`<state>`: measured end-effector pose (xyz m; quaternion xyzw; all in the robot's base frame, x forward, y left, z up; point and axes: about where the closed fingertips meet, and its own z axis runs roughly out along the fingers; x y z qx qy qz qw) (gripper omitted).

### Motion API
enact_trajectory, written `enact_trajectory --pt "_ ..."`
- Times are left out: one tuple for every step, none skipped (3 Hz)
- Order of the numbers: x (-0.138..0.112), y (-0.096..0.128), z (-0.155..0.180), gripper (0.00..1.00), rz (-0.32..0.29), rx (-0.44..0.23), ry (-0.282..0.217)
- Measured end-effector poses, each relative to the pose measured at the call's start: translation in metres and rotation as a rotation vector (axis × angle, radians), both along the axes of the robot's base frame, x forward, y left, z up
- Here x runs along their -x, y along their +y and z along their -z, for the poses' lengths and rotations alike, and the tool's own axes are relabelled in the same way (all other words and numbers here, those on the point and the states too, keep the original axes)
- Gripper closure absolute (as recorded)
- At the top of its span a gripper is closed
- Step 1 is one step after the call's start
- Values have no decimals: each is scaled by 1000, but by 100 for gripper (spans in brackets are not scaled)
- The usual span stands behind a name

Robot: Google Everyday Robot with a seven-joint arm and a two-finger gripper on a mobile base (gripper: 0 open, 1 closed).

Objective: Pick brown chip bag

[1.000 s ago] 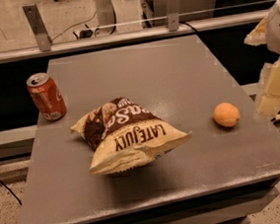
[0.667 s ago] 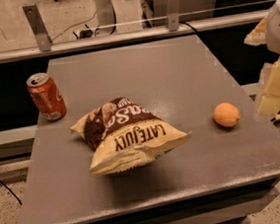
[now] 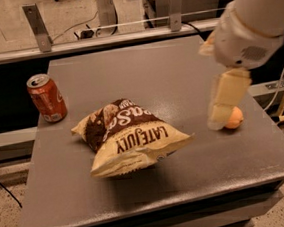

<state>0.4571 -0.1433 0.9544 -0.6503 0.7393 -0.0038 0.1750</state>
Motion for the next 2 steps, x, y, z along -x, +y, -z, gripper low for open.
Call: enact_trajectory --pt "0 91 39 0 -183 -67 21" --pt "0 91 39 0 -183 -67 21"
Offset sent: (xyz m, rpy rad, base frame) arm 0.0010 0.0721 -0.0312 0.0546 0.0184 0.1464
